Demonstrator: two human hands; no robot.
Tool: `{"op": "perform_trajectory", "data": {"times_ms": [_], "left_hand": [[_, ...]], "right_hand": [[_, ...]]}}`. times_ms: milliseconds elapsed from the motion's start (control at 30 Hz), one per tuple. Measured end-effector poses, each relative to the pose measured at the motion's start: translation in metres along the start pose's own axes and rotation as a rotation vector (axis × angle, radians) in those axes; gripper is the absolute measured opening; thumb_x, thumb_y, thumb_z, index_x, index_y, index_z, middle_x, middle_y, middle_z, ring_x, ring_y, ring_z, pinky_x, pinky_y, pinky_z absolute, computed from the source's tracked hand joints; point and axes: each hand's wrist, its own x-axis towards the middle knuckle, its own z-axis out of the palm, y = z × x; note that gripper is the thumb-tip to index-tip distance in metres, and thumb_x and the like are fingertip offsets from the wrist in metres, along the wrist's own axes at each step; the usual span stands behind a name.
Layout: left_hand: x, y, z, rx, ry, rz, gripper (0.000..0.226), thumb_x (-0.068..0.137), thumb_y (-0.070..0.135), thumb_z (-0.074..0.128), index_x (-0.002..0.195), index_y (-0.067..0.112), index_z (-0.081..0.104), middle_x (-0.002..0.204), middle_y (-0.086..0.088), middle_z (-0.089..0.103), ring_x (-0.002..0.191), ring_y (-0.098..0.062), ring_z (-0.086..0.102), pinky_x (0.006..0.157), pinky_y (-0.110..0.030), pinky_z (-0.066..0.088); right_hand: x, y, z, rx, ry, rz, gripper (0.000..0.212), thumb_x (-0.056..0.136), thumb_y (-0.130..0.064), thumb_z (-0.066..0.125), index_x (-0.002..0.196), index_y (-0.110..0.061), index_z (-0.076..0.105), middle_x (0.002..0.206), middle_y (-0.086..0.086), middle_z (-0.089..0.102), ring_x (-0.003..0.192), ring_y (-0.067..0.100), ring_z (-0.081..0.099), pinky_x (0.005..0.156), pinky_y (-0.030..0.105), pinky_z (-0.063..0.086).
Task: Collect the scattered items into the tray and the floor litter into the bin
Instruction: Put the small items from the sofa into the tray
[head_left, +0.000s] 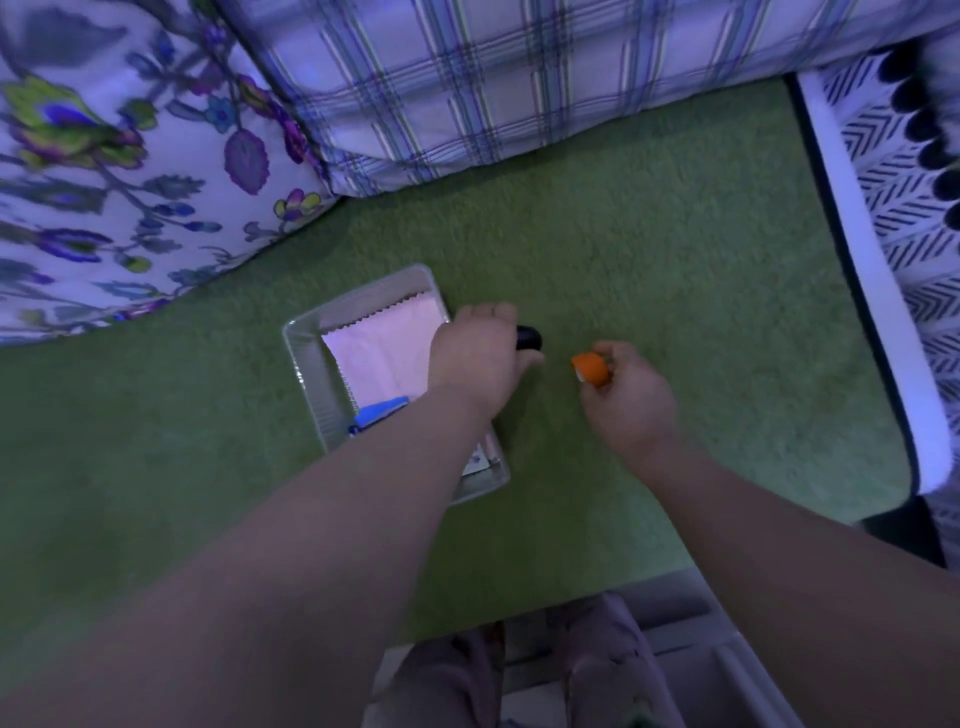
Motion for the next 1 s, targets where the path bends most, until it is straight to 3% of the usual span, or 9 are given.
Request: {"op": "perform_trajectory", "data": {"times_ms": [167, 300, 400, 500, 700, 833, 1000], "left_hand": [[-0.044, -0.057, -0.018, -0.371, 0.092, -0.312, 0.035, 0.092, 0.041, 0.056, 0.107, 0.009, 0.055, 0.103, -0.01, 0.063, 0.098, -0.029, 0.057, 0.07, -0.034, 0.043], [-0.07, -0.088, -0.007, -0.428, -0.17, -0.453, 0.036, 0.091, 0.039, 0.056, 0.111, 0.01, 0.049, 0.104, -0.01, 0.064, 0.096, -0.031, 0.06, 0.074, -0.035, 0.048], [-0.08, -0.088, 0.01, -0.401, -0.397, -0.409, 0.035, 0.09, 0.035, 0.059, 0.112, 0.009, 0.053, 0.108, -0.011, 0.064, 0.098, -0.03, 0.061, 0.075, -0.031, 0.044], [-0.086, -0.074, 0.029, -0.395, -0.497, -0.341, 0.033, 0.091, 0.028, 0.058, 0.116, 0.006, 0.054, 0.113, -0.013, 0.062, 0.103, -0.03, 0.058, 0.077, -0.031, 0.042], [-0.089, -0.066, 0.039, -0.324, -0.407, -0.361, 0.023, 0.091, 0.009, 0.05, 0.111, 0.003, 0.06, 0.113, -0.015, 0.065, 0.104, -0.033, 0.061, 0.081, -0.034, 0.048], [-0.1, -0.094, 0.025, -0.256, -0.286, -0.506, 0.029, 0.092, 0.003, 0.044, 0.119, 0.007, 0.054, 0.118, -0.015, 0.063, 0.109, -0.032, 0.061, 0.084, -0.038, 0.049], [-0.11, -0.133, 0.006, -0.165, -0.165, -0.557, 0.03, 0.093, 0.0, 0.039, 0.121, 0.006, 0.05, 0.113, -0.015, 0.065, 0.101, -0.033, 0.064, 0.074, -0.038, 0.049]], "right_hand": [[-0.025, -0.036, 0.007, 0.077, 0.033, -0.019, 0.045, 0.092, -0.025, 0.057, 0.133, -0.012, 0.043, 0.097, 0.016, 0.068, 0.092, 0.035, 0.065, 0.069, 0.034, 0.045], [-0.041, -0.06, 0.018, 0.116, 0.038, -0.039, 0.043, 0.091, -0.029, 0.056, 0.129, -0.013, 0.045, 0.099, 0.014, 0.068, 0.092, 0.034, 0.065, 0.072, 0.038, 0.05], [-0.047, -0.065, 0.028, 0.079, 0.022, -0.084, 0.039, 0.09, -0.033, 0.057, 0.124, -0.015, 0.048, 0.103, 0.01, 0.068, 0.094, 0.03, 0.064, 0.075, 0.037, 0.051], [-0.051, -0.065, 0.039, 0.066, 0.01, -0.088, 0.038, 0.09, -0.035, 0.057, 0.123, -0.017, 0.05, 0.105, 0.009, 0.067, 0.096, 0.027, 0.063, 0.078, 0.036, 0.051], [-0.06, -0.063, 0.048, 0.074, -0.009, -0.101, 0.037, 0.09, -0.034, 0.058, 0.122, -0.017, 0.053, 0.104, 0.008, 0.067, 0.098, 0.028, 0.061, 0.082, 0.042, 0.051], [-0.067, -0.073, 0.052, 0.078, -0.003, -0.131, 0.036, 0.088, -0.031, 0.062, 0.12, -0.014, 0.057, 0.107, 0.008, 0.067, 0.097, 0.026, 0.063, 0.081, 0.037, 0.052], [-0.075, -0.094, 0.067, -0.02, -0.105, -0.15, 0.038, 0.087, -0.022, 0.062, 0.123, -0.012, 0.057, 0.116, 0.01, 0.061, 0.1, 0.027, 0.061, 0.081, 0.029, 0.046]]}}
